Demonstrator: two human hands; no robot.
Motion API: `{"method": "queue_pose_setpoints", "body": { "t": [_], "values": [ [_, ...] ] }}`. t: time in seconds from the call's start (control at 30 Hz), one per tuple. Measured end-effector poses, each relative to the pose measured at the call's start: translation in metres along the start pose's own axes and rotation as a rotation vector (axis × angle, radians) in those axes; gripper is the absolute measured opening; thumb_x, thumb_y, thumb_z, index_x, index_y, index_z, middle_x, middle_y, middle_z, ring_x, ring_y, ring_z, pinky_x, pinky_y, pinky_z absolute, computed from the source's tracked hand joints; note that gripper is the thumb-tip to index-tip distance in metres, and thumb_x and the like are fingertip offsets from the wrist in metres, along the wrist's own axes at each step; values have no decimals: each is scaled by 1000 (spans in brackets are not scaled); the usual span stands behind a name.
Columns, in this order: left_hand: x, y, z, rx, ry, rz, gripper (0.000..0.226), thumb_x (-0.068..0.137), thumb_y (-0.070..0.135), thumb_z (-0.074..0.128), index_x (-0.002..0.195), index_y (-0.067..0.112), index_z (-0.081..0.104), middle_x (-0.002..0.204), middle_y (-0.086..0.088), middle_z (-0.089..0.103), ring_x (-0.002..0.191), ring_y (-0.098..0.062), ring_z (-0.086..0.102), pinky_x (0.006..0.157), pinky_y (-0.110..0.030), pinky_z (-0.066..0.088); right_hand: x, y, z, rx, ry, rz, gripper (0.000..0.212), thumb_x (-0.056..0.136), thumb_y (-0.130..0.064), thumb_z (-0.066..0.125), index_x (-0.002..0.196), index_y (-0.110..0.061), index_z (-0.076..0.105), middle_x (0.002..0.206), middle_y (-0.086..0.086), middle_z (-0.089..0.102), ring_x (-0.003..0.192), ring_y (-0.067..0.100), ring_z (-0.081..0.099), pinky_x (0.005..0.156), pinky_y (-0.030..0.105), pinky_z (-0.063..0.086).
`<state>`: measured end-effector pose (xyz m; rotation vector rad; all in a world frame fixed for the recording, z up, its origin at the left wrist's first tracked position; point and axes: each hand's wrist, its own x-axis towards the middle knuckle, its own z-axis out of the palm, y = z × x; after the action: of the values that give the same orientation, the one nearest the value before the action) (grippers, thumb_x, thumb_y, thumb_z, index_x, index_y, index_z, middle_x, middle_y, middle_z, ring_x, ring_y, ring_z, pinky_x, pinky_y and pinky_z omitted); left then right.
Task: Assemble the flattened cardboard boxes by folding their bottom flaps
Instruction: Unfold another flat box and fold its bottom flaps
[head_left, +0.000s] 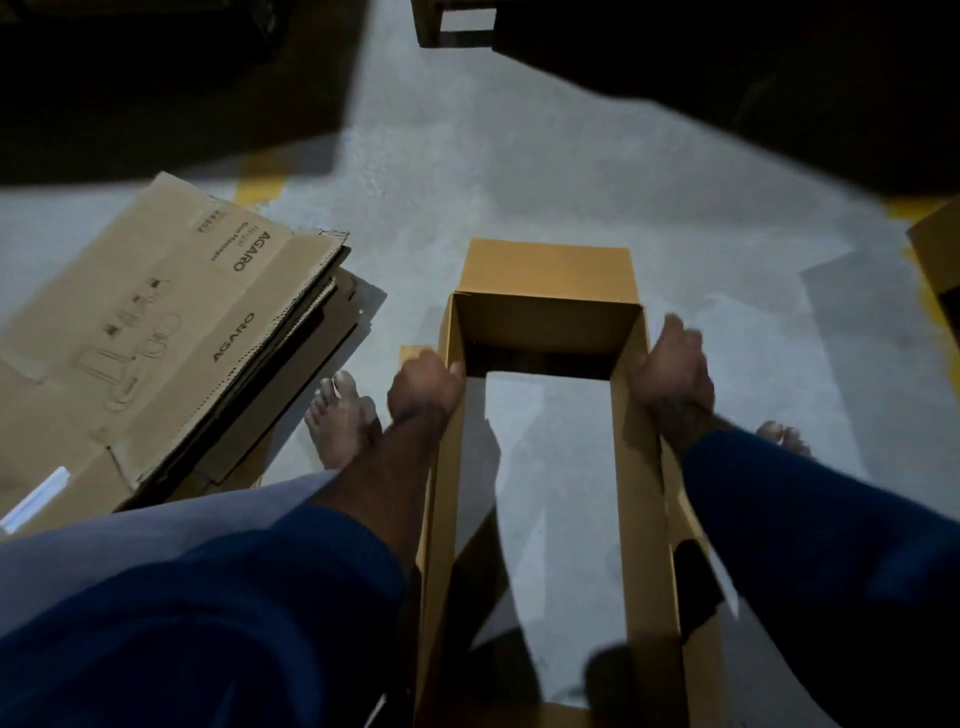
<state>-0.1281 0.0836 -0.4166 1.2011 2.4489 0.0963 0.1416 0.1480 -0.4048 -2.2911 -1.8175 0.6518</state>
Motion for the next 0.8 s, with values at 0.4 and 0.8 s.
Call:
{"method": "queue_pose_setpoints", "body": {
  "t": [0.4, 0.8],
  "values": [
    [-153, -68, 36, 168, -168, -35, 37, 105, 40, 42, 108, 13, 68, 105, -8, 71, 97, -26, 69, 79, -32, 53, -155, 65, 12, -235, -259, 197, 29, 106, -35, 46, 115, -13, 62, 113, 10, 67, 102, 30, 66, 82, 35, 50],
    [-45, 30, -20, 111, -49, 58, 28, 97, 26, 56, 109, 6, 72, 112, -15, 69, 106, -36, 67, 77, -35, 51, -51, 27, -4, -153, -116, 126, 34, 99, -35, 53, 113, -7, 67, 117, 20, 66, 108, 43, 64, 91, 44, 55]
  ]
}}
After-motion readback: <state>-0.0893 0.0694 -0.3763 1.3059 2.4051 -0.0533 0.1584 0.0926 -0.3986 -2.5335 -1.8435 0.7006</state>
